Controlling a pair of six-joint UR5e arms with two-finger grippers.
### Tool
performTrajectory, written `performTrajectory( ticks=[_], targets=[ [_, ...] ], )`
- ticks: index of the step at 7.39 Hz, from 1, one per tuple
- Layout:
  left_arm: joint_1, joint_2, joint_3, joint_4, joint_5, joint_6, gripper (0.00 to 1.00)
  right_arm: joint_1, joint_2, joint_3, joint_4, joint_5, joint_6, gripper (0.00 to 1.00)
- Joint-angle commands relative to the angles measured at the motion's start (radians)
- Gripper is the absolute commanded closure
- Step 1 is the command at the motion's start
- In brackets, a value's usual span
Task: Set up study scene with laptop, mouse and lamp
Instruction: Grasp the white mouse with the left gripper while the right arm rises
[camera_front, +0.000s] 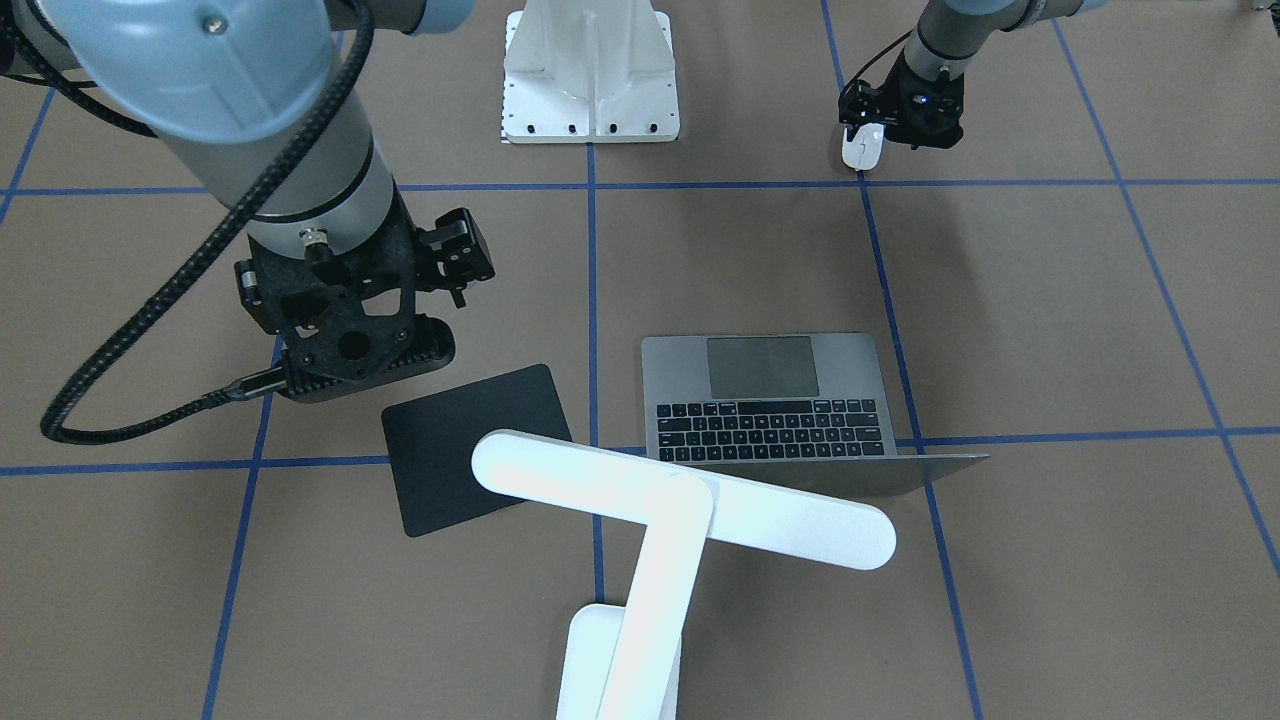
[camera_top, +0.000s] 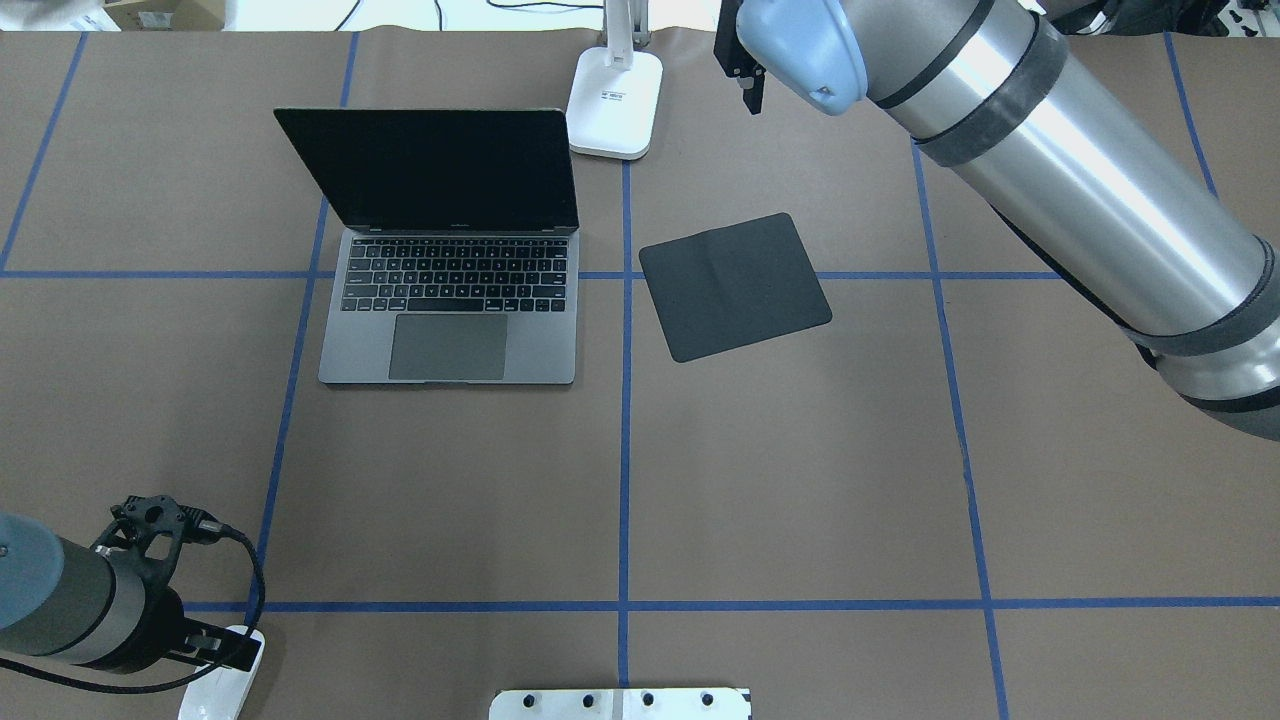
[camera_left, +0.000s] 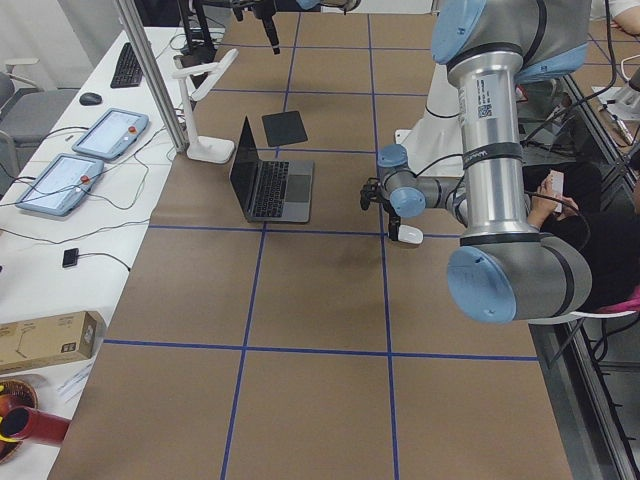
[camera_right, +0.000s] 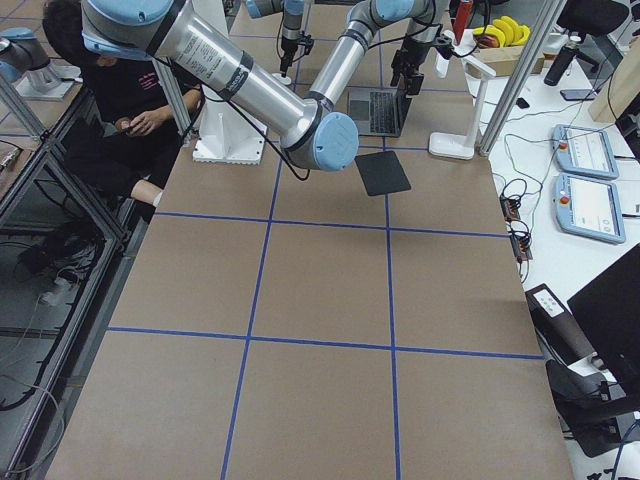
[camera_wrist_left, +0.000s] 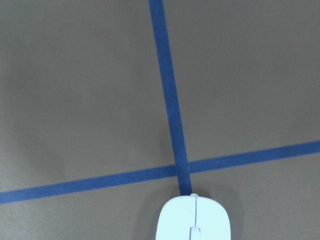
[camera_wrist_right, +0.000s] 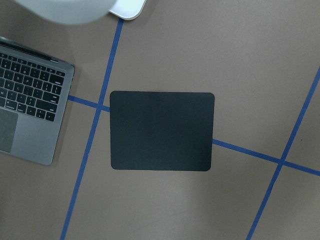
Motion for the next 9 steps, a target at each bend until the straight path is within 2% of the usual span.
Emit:
performTrajectory(
  ticks=[1, 3, 5, 8, 9],
  targets=[
    [0.016, -0.006, 0.018, -0.030, -0.008, -0.002, 0.02, -0.011, -0.007, 0.013, 0.004, -0.007, -0.007, 0.00],
    [0.018, -0.015, 0.039, -0.039, -0.012, 0.001, 0.03, -0.017, -0.009, 0.022, 0.004, -0.007, -0.007, 0.00],
    [0.018, -0.020, 0.089, -0.114, -0.015, 0.001, 0.06, -0.023, -0.009, 0.023, 0.004, -0.022, -0.007, 0.00],
    [0.018, -0.019, 0.089, -0.120, -0.017, 0.000, 0.27, -0.034, -0.007, 0.035, 0.004, -0.022, -0.007, 0.00],
    [0.018, -0.017, 0.084, -0.120, -0.017, 0.000, 0.27, -0.037, -0.007, 0.035, 0.004, -0.022, -0.007, 0.00]
  ],
)
